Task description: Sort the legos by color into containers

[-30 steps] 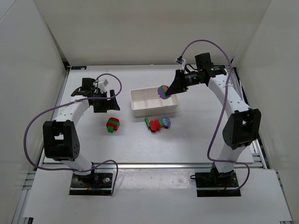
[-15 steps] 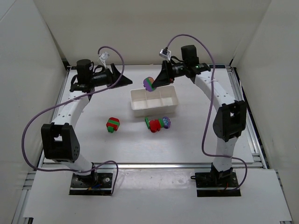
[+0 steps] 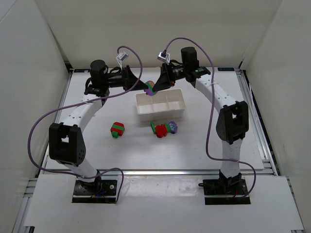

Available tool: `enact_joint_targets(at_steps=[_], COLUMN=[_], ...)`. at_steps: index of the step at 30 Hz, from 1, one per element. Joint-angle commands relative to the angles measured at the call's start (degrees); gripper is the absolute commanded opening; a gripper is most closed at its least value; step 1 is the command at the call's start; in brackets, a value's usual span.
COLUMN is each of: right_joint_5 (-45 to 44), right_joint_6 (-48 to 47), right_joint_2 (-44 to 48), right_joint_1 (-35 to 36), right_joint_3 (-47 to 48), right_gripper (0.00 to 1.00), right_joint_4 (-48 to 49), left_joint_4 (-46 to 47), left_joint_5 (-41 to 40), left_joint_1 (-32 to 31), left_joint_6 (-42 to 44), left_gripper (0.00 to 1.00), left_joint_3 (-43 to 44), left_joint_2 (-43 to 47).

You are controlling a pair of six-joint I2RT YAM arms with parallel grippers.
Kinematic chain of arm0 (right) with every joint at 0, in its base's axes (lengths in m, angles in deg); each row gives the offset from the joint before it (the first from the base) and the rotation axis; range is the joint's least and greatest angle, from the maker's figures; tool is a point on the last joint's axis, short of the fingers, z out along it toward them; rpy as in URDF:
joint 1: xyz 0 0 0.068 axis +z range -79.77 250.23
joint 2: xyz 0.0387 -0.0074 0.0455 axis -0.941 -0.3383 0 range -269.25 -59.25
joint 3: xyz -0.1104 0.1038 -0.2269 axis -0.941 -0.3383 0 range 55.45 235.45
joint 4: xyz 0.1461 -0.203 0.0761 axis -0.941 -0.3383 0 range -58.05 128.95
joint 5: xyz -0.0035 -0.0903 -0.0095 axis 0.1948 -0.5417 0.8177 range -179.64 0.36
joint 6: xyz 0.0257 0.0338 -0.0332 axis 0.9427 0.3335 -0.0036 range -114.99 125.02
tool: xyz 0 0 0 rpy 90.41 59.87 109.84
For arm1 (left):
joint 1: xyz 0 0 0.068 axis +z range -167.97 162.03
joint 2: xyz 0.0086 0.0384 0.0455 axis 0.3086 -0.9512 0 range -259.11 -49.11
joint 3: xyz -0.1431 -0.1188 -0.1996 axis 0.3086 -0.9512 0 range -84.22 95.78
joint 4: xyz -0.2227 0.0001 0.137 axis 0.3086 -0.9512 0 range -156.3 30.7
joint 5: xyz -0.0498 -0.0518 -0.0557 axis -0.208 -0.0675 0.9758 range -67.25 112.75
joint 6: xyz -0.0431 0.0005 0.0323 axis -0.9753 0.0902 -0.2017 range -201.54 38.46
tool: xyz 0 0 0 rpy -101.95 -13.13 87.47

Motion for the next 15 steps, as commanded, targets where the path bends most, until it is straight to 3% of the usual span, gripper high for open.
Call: enact_joint_targets(at_steps=[1,3,5,13,15], right_joint_5=[1.0,1.0,0.7,0.7,0.7], right_joint_6=[2.4,2.8,2.9,2.7,2.3], right_joint_2=[-1.0,-1.6,-2.2,-1.7,-0.9], right_joint_1=[0.1,0.1,0.1,-0.6,-1.0], right_joint_3=[3.0,3.5,4.8,4.0,3.4], right_gripper=[0.00,0.00,0.00,0.00,0.00], right_joint_4=[4.3,5.0,5.2,5.0,4.9], left_joint_4=[3.5,4.0,5.0,7.4,6.9], left_joint_5=[3.3,3.5,4.0,5.0,4.9], left_joint_1=[-0.9,-1.2,-1.3,-1.3,-1.2], left_joint_6=[-1.6,-2.3,-3.0,-5.3,-4.9], left_gripper=[0.82,0.78,0.63,0.40,0.26], left_joint_3=[-0.8,-1.5,-2.1,-4.6,-4.9], left_joint_2=[1.4,1.3,1.2,0.4,0.2])
